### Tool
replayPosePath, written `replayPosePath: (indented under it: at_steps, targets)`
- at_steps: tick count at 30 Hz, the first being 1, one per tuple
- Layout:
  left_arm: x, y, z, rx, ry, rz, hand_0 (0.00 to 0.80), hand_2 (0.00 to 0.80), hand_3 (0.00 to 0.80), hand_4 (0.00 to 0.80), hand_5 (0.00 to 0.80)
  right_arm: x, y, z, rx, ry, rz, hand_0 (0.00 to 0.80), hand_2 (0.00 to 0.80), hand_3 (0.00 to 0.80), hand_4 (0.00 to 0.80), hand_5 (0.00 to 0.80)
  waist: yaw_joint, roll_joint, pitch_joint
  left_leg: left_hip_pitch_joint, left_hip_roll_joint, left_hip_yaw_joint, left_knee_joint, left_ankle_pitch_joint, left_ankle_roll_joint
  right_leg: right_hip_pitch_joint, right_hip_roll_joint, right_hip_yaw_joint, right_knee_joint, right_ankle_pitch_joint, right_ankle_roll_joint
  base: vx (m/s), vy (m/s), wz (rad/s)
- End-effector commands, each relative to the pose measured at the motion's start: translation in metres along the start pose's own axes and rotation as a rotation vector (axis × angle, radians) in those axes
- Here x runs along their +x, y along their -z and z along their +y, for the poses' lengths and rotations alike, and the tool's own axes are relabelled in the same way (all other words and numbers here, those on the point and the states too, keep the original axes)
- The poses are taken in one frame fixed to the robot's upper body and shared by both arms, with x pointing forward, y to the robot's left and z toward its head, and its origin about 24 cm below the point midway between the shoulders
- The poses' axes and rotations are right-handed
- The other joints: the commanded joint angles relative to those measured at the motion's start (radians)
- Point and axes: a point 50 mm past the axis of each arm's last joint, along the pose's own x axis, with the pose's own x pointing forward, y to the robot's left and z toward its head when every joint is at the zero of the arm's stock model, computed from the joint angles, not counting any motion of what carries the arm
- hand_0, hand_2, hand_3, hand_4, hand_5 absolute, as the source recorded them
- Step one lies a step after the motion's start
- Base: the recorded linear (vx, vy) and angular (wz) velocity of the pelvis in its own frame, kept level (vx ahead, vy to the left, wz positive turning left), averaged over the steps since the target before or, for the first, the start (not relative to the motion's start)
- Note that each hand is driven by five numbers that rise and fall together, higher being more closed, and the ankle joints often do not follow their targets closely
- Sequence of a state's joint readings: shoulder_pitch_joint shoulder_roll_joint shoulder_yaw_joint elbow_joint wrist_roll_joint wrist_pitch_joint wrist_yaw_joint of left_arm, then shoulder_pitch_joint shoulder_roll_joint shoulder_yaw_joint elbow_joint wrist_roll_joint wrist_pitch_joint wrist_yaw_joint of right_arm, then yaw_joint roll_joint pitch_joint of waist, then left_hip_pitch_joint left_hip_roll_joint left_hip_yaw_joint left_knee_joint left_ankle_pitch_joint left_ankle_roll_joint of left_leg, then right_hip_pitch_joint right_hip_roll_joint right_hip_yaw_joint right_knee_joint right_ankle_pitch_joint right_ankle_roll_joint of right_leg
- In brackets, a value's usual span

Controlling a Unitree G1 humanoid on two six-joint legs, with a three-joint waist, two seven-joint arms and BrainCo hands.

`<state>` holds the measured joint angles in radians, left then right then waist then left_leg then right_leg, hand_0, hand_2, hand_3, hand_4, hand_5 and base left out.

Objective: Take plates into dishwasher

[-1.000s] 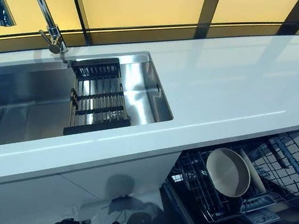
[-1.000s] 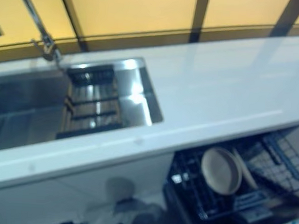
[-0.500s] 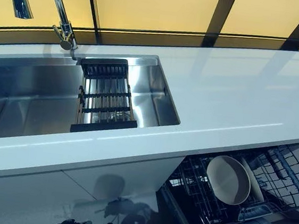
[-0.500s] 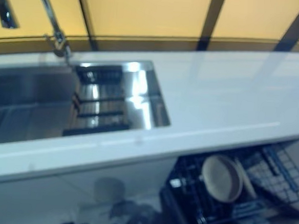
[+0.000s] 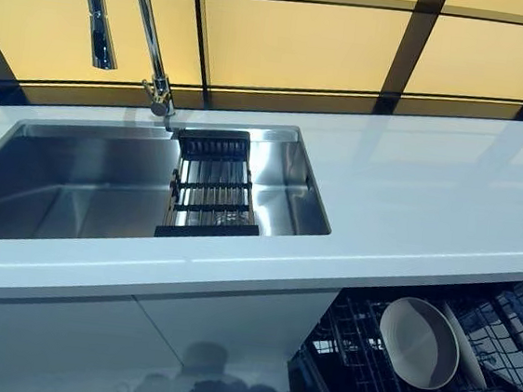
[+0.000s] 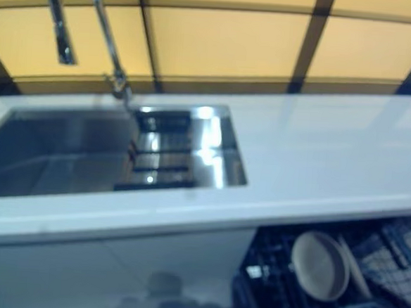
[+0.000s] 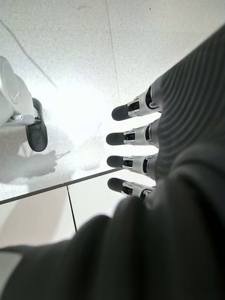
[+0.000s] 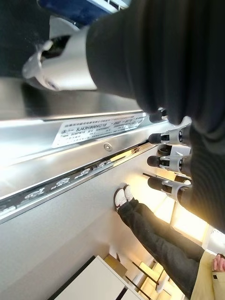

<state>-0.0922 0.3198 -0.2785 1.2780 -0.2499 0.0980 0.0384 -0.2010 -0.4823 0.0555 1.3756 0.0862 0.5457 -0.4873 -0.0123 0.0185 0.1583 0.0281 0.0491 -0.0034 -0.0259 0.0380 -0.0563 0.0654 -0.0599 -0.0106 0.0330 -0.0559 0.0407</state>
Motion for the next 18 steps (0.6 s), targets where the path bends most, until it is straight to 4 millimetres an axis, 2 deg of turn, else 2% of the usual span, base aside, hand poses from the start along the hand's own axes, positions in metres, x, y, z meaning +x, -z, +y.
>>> replayPosePath:
  at_steps: [1,4,5,6,7,8,10,14,18]
  targets:
    - [0.000,-0.006,-0.014,-0.008,0.023,-0.006,0.000,0.000,0.000,0.000,0.000,-0.004,0.075,0.057,0.067,-0.248,0.226,0.000,0.000,0.000,0.000,0.000,-0.043,0.035,0.030,-0.004,-0.083,0.034,0.136,-0.162,0.150,-0.051,-0.025,0.055,0.027,0.052,0.010,0.056,0.009,-0.01]
    - [0.000,-0.003,-0.015,-0.008,0.024,-0.001,0.000,0.000,0.000,0.000,0.000,-0.006,0.041,0.052,0.192,-0.192,0.057,0.000,0.000,0.000,0.000,0.000,-0.049,0.029,0.032,0.000,-0.082,0.031,0.132,-0.163,0.151,-0.053,-0.019,0.067,0.029,0.050,0.005,0.040,0.012,-0.04]
    - [0.000,-0.003,-0.015,-0.008,0.024,-0.001,0.000,0.000,0.000,0.000,0.000,-0.006,0.041,0.052,0.192,-0.192,0.057,0.000,0.000,0.000,0.000,0.000,-0.048,0.028,0.032,0.000,-0.082,0.031,0.132,-0.163,0.151,-0.053,-0.019,0.067,0.030,0.050,0.005,0.058,0.030,-0.06]
    - [0.000,0.000,-0.015,-0.022,0.022,-0.004,0.000,0.000,0.000,0.000,0.000,-0.008,0.020,0.047,0.327,-0.176,-0.054,0.000,0.000,0.000,0.000,0.000,-0.056,0.020,0.034,0.003,-0.079,0.032,0.130,-0.164,0.152,-0.055,-0.014,0.075,0.034,0.048,0.000,0.053,0.029,-0.04]
    - [0.000,0.001,-0.015,-0.024,0.022,-0.004,0.000,0.000,0.000,0.000,0.000,-0.008,0.018,0.046,0.341,-0.172,-0.075,0.000,0.000,0.000,0.000,0.000,-0.057,0.019,0.034,0.004,-0.079,0.032,0.129,-0.164,0.153,-0.055,-0.014,0.075,0.034,0.047,0.000,0.078,0.057,-0.03]
    - [0.000,0.000,-0.015,-0.034,0.020,-0.007,0.000,0.000,0.000,0.000,0.000,-0.011,0.004,0.042,0.387,-0.162,-0.168,0.000,0.000,0.000,0.000,0.000,-0.062,0.011,0.030,0.002,-0.078,0.036,0.130,-0.166,0.154,-0.057,-0.012,0.078,0.033,0.046,-0.003,0.039,0.050,-0.04]
    - [0.000,-0.003,-0.016,-0.041,0.018,-0.015,0.000,0.000,0.000,0.000,0.000,-0.016,-0.011,0.037,0.456,-0.183,-0.239,0.000,0.000,0.000,0.000,0.000,-0.063,0.001,0.029,-0.005,-0.077,0.042,0.137,-0.169,0.157,-0.062,-0.012,0.078,0.038,0.045,-0.004,0.031,0.056,-0.09]
    - [0.000,-0.010,-0.011,-0.038,-0.007,-0.034,0.000,0.000,0.000,0.000,0.000,-0.019,-0.036,0.022,0.539,-0.240,-0.289,0.000,0.000,0.000,0.000,0.000,-0.042,-0.018,0.025,-0.012,-0.078,0.044,0.152,-0.175,0.160,-0.058,-0.016,0.067,0.040,0.046,-0.005,0.026,0.024,-0.14]
    - [0.000,-0.011,-0.002,-0.043,-0.039,-0.049,0.000,0.000,0.000,0.000,0.000,-0.023,-0.047,0.019,0.534,-0.241,-0.313,0.000,0.000,0.000,0.000,0.000,-0.025,-0.030,0.016,-0.013,-0.077,0.041,0.163,-0.179,0.162,-0.045,-0.021,0.055,0.036,0.049,-0.004,0.046,0.024,0.02]
